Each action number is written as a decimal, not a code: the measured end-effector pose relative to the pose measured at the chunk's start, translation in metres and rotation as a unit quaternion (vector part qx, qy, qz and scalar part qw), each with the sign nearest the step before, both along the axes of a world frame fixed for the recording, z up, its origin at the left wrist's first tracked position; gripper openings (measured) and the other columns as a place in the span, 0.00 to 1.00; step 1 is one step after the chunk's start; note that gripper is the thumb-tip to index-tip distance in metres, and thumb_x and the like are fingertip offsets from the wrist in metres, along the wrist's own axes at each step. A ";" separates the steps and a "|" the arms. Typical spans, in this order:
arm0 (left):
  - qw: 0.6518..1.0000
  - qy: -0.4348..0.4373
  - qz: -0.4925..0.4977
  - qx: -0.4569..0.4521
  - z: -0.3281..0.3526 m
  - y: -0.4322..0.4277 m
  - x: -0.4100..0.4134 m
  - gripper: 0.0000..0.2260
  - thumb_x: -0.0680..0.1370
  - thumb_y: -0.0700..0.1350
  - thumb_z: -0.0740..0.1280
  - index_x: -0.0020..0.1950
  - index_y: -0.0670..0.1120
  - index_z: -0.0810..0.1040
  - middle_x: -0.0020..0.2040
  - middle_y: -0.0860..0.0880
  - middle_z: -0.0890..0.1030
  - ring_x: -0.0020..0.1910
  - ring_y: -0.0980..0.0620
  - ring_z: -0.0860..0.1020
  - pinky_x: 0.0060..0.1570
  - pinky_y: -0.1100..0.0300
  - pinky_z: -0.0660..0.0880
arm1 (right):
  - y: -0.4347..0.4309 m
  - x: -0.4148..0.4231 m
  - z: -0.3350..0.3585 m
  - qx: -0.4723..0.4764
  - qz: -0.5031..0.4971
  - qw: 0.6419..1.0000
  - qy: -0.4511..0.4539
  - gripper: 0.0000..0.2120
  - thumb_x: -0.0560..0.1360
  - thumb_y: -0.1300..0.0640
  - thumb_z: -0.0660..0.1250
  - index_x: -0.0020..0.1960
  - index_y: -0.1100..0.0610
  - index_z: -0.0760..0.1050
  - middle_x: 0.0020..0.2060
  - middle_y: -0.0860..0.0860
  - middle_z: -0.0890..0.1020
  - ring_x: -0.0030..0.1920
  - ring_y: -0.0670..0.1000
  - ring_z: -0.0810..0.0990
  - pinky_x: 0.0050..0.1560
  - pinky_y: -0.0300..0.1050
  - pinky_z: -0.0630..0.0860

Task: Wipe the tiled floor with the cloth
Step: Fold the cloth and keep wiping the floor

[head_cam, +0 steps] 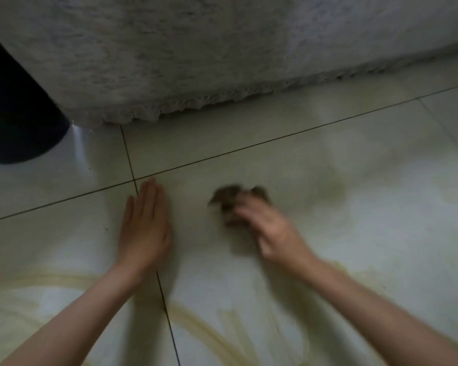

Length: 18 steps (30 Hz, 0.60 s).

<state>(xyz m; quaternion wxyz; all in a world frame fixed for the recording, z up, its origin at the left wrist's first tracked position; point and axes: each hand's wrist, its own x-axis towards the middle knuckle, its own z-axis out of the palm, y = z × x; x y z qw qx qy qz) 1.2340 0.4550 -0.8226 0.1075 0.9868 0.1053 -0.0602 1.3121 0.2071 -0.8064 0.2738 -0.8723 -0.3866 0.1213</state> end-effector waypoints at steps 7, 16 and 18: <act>0.995 -0.018 -0.101 -0.016 -0.002 -0.045 0.018 0.29 0.73 0.46 0.49 0.71 0.37 0.70 0.74 0.39 0.66 0.73 0.39 0.65 0.70 0.43 0.59 | -0.029 0.081 -0.032 -0.089 -0.208 0.973 -0.040 0.21 0.79 0.68 0.58 0.71 0.60 0.69 0.75 0.56 0.64 0.76 0.56 0.59 0.76 0.50 0.54; 0.987 0.052 -0.153 -0.011 0.013 -0.068 0.017 0.26 0.71 0.45 0.51 0.61 0.35 0.78 0.64 0.36 0.77 0.62 0.35 0.76 0.59 0.40 0.74 | -0.073 -0.059 -0.020 -0.060 0.185 0.980 0.050 0.21 0.69 0.67 0.71 0.62 0.61 0.78 0.70 0.57 0.72 0.72 0.58 0.67 0.71 0.62 0.63; 0.986 0.051 -0.159 -0.002 0.016 -0.071 0.019 0.26 0.71 0.44 0.51 0.60 0.34 0.79 0.62 0.34 0.78 0.61 0.33 0.77 0.57 0.39 0.75 | -0.079 -0.016 -0.012 -0.032 0.112 0.991 0.071 0.13 0.74 0.70 0.66 0.58 0.65 0.79 0.65 0.62 0.76 0.68 0.60 0.73 0.70 0.55 0.68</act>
